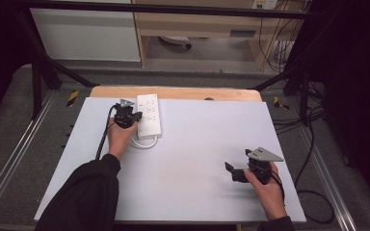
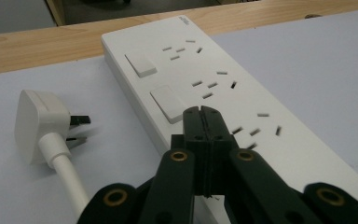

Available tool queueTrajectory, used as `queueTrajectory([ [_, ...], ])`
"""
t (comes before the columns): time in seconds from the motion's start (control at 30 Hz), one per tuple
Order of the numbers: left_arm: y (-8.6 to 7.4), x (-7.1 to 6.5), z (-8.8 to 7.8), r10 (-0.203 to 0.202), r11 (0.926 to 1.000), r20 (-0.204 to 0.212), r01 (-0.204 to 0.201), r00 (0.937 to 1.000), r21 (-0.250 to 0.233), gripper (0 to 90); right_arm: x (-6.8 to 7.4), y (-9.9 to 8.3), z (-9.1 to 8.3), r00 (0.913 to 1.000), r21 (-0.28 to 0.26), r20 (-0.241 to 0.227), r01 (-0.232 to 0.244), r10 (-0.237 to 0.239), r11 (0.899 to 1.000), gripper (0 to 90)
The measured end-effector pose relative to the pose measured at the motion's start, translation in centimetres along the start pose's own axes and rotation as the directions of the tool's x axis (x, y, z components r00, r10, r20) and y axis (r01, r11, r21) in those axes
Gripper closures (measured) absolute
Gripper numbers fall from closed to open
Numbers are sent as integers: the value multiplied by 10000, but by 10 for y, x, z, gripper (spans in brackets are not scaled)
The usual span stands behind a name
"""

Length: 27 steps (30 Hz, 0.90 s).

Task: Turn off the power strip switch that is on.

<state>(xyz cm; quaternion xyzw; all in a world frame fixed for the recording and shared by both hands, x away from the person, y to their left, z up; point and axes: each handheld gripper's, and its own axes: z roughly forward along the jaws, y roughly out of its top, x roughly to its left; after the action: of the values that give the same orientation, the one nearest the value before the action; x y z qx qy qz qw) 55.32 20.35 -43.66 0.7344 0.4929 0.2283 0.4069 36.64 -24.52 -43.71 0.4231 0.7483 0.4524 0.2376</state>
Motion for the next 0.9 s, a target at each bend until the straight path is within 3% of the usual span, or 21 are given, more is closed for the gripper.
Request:
queueTrajectory([
  [0.9,2,-2,3,361,9993,-128,-360,9993,98,900,0,0,0,10000,17,-13,-5,5,10000,45],
])
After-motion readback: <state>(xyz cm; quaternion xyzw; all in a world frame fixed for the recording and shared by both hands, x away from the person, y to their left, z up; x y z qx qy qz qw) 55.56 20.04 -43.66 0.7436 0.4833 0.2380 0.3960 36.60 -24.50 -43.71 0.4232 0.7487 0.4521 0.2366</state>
